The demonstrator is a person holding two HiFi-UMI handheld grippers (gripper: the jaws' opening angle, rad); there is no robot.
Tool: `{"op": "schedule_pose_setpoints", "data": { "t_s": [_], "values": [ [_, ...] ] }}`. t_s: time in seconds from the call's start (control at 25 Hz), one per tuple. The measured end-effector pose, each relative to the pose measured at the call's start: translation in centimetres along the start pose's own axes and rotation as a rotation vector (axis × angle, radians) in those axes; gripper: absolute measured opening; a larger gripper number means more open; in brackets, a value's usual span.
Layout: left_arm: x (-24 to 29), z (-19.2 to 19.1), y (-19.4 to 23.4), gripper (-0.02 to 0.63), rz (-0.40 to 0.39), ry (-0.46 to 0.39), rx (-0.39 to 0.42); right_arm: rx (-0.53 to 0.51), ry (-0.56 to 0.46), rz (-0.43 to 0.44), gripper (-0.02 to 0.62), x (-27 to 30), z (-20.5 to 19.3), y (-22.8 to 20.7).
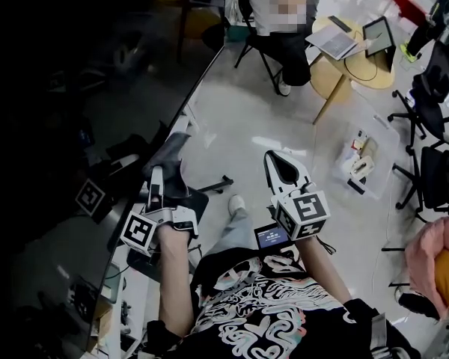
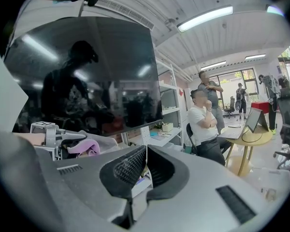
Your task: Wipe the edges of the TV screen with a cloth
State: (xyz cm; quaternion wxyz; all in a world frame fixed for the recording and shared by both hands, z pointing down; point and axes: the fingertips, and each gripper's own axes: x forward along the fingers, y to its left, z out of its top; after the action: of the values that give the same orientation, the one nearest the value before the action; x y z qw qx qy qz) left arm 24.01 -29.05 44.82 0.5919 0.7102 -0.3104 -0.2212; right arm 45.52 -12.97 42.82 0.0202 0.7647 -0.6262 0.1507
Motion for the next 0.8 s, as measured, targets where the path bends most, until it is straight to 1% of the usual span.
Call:
{"op": "schedule_pose_setpoints", "data": {
  "t_s": [0.2,0.52,0.8],
  "values": [
    [0.7,-0.3,0.1,0.143,0.004,0.017,-0.002,0.007,0.012,0.019,0.029,1.8,0.1,-0.1],
    [2.0,-0.4,0.3,0.143,0.010,0.042,0.025,-0.017,0.024,0.087,0.029,5.2,0.5,0.8],
    [3.8,-1.5,0.1,0.143,0.006,0.038,-0.022,-0.026,0.041,0.123,0.029,8.0,0.6,0.0]
  ]
}}
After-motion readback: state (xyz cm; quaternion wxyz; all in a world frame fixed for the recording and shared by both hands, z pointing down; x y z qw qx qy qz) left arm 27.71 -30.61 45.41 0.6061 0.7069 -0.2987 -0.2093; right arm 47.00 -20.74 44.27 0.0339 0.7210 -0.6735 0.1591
